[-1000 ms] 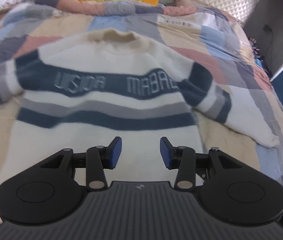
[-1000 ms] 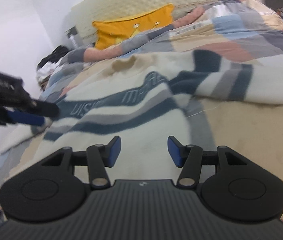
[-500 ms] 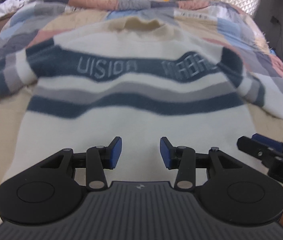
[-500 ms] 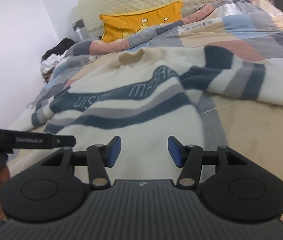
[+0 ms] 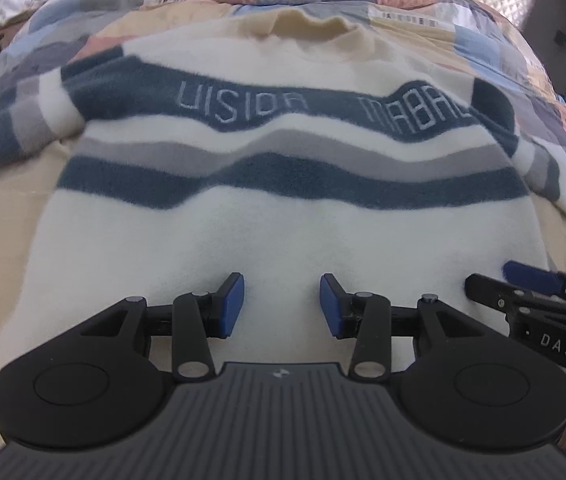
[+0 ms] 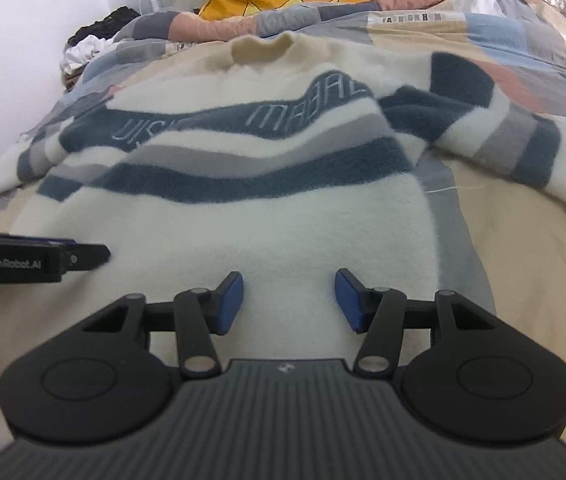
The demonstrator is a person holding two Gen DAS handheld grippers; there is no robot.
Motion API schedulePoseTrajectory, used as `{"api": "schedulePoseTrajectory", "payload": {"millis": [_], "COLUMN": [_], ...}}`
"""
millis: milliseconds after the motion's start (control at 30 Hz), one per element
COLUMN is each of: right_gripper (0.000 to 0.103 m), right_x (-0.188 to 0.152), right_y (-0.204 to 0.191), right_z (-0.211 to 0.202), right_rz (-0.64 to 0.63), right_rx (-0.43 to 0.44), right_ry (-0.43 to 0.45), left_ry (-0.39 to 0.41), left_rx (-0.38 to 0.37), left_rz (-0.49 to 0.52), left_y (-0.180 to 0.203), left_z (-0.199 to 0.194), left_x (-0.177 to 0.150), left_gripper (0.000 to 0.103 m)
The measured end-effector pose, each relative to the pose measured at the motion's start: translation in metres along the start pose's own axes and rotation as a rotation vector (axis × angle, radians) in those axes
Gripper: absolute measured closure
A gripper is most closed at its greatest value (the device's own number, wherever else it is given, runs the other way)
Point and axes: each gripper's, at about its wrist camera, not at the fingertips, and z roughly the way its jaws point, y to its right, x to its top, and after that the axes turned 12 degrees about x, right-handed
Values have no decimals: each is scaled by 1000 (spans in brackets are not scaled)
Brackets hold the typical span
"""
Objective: Fold large clothes
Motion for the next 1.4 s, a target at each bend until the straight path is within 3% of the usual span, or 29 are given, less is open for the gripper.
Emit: {"api": "schedulePoseTrajectory", "payload": {"millis": [100,300,433,500,667,933,1100,1233,1300,1333,1367,1400], "right_gripper": [48,49,49,49,49,47,47,49,33,17,8,8], "right_x": [1,7,12,16,34,70,69,56,41,34,29,25], "right_y": [2,23,28,38,81,174,236,269,286,294,301,308], "right_z": [-4,-32,-50,-56,-71,-91,-86,-69,-67,-66,-65,-63], "right_rz": [25,215,185,216,346,476,662,778,909,964,1004,1039], "right_rx": [12,76,-43,-59,-69,-271,-258,-248,-178,-113,-52,2], "right_ry": [14,113,177,201,268,320,339,281,324,376,418,452], "left_ry": [-2,-1,12,37,52,69,45,25,21,19,17,15], "left_rx": [-9,-34,-59,-50,-54,-71,-83,-81,-82,-84,-86,-90], "left_rz": [-31,-71,-61,-42,-17,-14,-22,-53,-68,-76,-82,-88], "left_y": [-3,-5,-1,4,16,27,25,19,16,15,14,13], "left_z": [-4,-14,-25,-32,-40,-46,-38,-32,-31,-30,-30,-30], "left_x": [-1,-6,-8,-10,-15,-19,-19,-17,-15,-15,-14,-14], "left_gripper": [55,55,54,51,51,50,50,50,50,50,50,49]}}
